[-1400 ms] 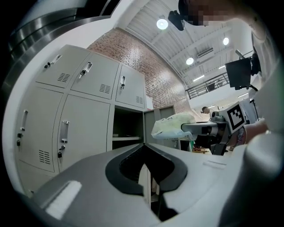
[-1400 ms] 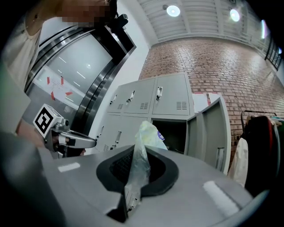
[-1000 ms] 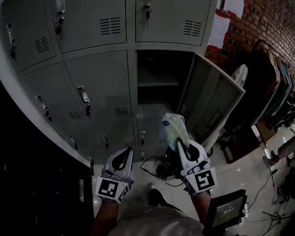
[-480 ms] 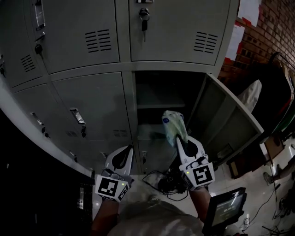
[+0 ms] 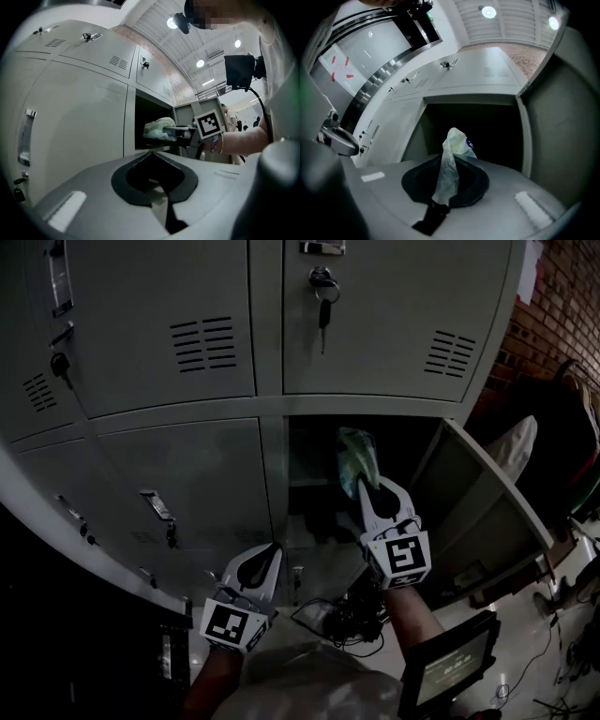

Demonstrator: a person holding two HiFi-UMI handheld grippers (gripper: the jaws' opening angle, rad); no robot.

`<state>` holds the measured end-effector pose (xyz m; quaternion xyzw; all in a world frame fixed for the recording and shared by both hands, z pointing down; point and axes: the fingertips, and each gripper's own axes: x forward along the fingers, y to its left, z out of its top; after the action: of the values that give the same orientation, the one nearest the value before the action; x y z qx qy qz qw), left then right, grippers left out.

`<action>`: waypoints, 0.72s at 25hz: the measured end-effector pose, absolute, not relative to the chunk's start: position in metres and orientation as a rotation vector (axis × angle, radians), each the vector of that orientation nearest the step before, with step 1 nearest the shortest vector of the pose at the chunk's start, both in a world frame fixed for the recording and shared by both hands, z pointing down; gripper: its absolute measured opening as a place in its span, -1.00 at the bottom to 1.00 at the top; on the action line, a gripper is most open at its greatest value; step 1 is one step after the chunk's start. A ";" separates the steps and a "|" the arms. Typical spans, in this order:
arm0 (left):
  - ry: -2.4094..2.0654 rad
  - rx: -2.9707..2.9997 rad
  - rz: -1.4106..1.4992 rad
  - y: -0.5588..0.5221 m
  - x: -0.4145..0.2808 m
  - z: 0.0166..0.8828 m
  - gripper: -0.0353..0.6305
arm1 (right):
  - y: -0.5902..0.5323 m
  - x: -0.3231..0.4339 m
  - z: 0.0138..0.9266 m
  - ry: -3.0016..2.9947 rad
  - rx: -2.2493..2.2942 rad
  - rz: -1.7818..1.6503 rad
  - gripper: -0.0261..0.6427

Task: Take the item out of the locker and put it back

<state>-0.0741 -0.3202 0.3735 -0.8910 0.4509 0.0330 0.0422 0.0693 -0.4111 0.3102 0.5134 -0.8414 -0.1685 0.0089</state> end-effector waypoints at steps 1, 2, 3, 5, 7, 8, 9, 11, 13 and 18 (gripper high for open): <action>1.377 -2.724 0.099 -0.323 -0.076 0.373 -0.88 | -0.422 0.067 0.312 -2.630 1.587 -0.513 -0.91; 1.376 -2.721 0.094 -0.326 -0.078 0.373 -0.88 | -0.432 0.065 0.313 -2.633 1.574 -0.496 -0.90; 1.379 -2.717 0.089 -0.330 -0.080 0.373 -0.88 | -0.440 0.065 0.315 -2.633 1.569 -0.481 -0.91; 1.398 -2.708 0.091 -0.338 -0.087 0.372 -0.88 | -0.455 0.064 0.319 -2.610 1.566 -0.469 -0.91; 1.420 -2.698 0.105 -0.345 -0.092 0.370 -0.88 | -0.468 0.063 0.333 -2.556 1.559 -0.441 -0.87; 1.428 -2.695 0.108 -0.348 -0.093 0.369 -0.88 | -0.473 0.062 0.341 -2.536 1.551 -0.420 -0.82; 1.432 -2.693 0.109 -0.350 -0.094 0.369 -0.88 | -0.475 0.061 0.347 -2.530 1.543 -0.405 -0.79; 1.434 -2.690 0.108 -0.354 -0.094 0.370 -0.88 | -0.477 0.058 0.351 -2.545 1.520 -0.397 -0.80; 1.430 -2.692 0.109 -0.357 -0.092 0.370 -0.88 | -0.477 0.057 0.349 -2.584 1.490 -0.395 -0.73; 1.404 -2.714 0.112 -0.355 -0.085 0.370 -0.88 | -0.467 0.058 0.334 -2.654 1.495 -0.464 -0.14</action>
<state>-0.0846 -0.3545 0.3701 -0.8868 0.4587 0.0366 0.0421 0.0584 -0.4666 0.3345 0.4851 -0.8608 -0.1506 0.0302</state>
